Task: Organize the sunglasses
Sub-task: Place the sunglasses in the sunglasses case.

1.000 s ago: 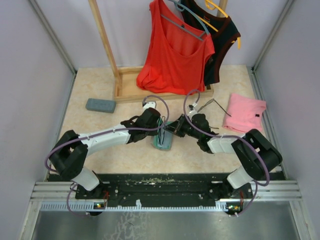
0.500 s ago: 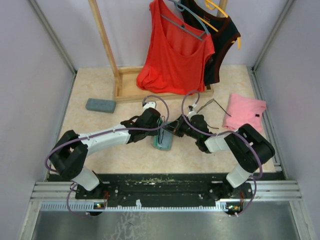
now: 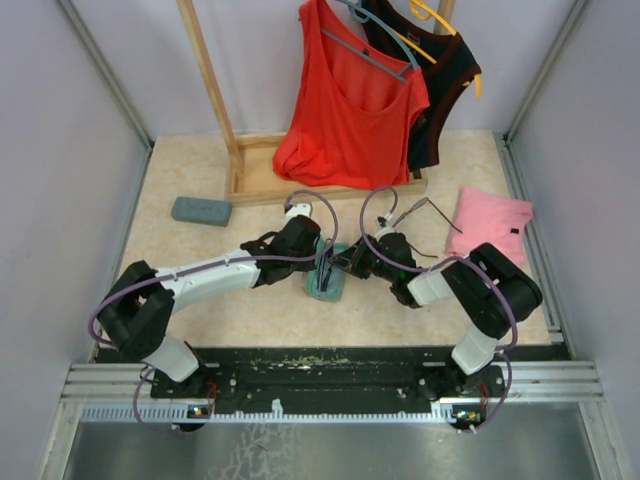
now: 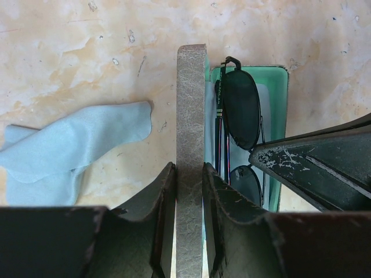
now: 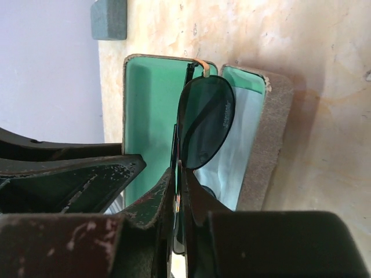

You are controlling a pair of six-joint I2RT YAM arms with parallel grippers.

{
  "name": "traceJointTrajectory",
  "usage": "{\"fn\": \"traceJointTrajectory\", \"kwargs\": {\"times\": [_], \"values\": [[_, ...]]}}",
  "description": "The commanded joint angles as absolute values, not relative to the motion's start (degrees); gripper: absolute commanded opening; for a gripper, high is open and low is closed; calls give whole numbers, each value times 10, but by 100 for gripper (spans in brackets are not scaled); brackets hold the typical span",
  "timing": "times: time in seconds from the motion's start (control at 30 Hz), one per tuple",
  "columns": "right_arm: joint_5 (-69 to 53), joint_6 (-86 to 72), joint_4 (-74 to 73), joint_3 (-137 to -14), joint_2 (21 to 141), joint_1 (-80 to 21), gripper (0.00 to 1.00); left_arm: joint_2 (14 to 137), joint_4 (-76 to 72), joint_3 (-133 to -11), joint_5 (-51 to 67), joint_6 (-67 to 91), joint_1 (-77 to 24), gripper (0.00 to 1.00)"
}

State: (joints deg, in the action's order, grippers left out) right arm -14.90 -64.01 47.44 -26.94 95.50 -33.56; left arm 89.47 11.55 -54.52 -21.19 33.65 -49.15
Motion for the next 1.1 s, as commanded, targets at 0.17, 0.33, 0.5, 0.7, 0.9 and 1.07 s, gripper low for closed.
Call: {"fn": "traceJointTrajectory", "kwargs": {"times": [0.17, 0.33, 0.5, 0.7, 0.9, 1.07], "values": [[-107, -571, 409, -279, 893, -331, 19, 871, 103, -546, -220, 336, -495, 30], [-90, -535, 350, -288, 859, -332, 23, 872, 103, -549, -217, 335, -495, 30], [-69, -493, 273, -304, 831, -331, 25, 871, 102, -548, -215, 335, -495, 30], [-65, -479, 253, -305, 826, -332, 24, 873, 101, -548, -212, 334, -495, 30], [-67, -460, 229, -319, 829, -332, 18, 874, 100, -548, -211, 333, -495, 30], [-74, -438, 200, -342, 834, -332, 13, 878, 97, -548, -205, 331, -495, 30]]}}
